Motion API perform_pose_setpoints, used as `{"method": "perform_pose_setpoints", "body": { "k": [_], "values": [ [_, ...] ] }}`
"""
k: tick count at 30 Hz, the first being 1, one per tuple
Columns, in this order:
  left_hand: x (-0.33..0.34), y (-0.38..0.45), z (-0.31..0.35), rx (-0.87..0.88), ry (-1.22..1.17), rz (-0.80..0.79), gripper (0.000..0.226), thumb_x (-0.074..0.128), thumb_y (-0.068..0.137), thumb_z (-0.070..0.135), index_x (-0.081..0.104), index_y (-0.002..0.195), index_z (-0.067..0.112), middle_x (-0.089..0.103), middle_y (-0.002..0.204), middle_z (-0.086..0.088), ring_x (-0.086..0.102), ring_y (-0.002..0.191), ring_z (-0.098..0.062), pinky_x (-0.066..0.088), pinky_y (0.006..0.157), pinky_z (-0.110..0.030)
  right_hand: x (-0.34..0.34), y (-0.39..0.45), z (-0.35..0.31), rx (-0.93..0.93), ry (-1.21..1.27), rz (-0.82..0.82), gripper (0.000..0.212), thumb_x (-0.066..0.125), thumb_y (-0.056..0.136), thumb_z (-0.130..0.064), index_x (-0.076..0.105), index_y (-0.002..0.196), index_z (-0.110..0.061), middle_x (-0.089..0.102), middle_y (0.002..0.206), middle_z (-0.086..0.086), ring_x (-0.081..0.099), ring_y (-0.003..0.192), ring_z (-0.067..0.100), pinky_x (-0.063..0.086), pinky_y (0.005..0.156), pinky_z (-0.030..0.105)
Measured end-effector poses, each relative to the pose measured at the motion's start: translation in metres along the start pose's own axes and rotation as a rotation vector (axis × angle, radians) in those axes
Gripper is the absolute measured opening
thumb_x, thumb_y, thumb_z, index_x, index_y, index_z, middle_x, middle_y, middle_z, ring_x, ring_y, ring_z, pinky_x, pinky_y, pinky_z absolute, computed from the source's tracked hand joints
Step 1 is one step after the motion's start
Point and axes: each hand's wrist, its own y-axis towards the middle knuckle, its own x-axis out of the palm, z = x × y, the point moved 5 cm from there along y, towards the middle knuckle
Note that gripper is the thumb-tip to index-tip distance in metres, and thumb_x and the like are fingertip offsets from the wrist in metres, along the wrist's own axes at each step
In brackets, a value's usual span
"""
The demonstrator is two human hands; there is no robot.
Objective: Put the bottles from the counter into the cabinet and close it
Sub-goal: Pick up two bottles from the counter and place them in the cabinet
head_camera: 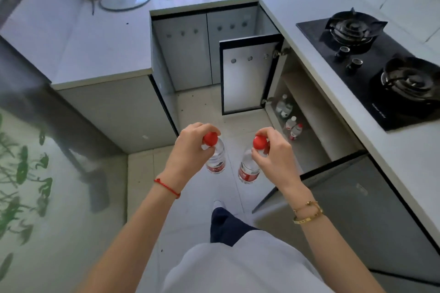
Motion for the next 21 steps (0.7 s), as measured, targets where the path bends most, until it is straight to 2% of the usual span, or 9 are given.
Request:
{"method": "perform_pose_setpoints", "body": {
  "k": [5, 11, 14, 21],
  "values": [
    [0.005, 0.096, -0.016, 0.062, 0.002, -0.089, 0.038, 0.068, 0.071, -0.004, 0.069, 0.1, 0.021, 0.066, 0.099, 0.004, 0.059, 0.089, -0.017, 0.052, 0.082, -0.032, 0.013, 0.079, 0.015, 0.052, -0.023, 0.052, 0.027, 0.069, 0.083, -0.016, 0.053, 0.105, -0.02, 0.054, 0.099, -0.002, 0.054, 0.087, 0.011, 0.052, 0.078, 0.029],
    [0.031, 0.201, -0.02, 0.175, -0.002, -0.219, 0.038, 0.068, 0.073, -0.001, 0.069, 0.103, 0.022, 0.065, 0.103, 0.003, 0.059, 0.092, -0.016, 0.048, 0.083, -0.024, 0.009, 0.148, 0.041, 0.156, -0.083, 0.159, 0.024, 0.068, 0.084, -0.014, 0.058, 0.105, -0.015, 0.055, 0.102, 0.0, 0.054, 0.088, 0.011, 0.047, 0.077, 0.022],
    [0.055, 0.25, -0.016, 0.263, -0.004, -0.309, 0.036, 0.069, 0.076, 0.001, 0.069, 0.105, 0.022, 0.067, 0.107, 0.003, 0.059, 0.096, -0.016, 0.042, 0.084, -0.019, 0.006, 0.173, 0.062, 0.257, -0.11, 0.213, 0.021, 0.068, 0.084, -0.015, 0.057, 0.102, -0.015, 0.053, 0.102, -0.001, 0.054, 0.086, 0.011, 0.046, 0.075, 0.021],
    [0.131, 0.342, -0.001, 0.534, -0.01, -0.547, 0.03, 0.067, 0.08, 0.006, 0.068, 0.108, 0.019, 0.067, 0.107, 0.002, 0.059, 0.101, -0.016, 0.048, 0.087, -0.023, 0.002, 0.204, 0.122, 0.578, -0.153, 0.36, 0.024, 0.069, 0.084, -0.01, 0.058, 0.105, -0.012, 0.052, 0.109, 0.0, 0.055, 0.09, 0.014, 0.045, 0.079, 0.023]
  ]
}}
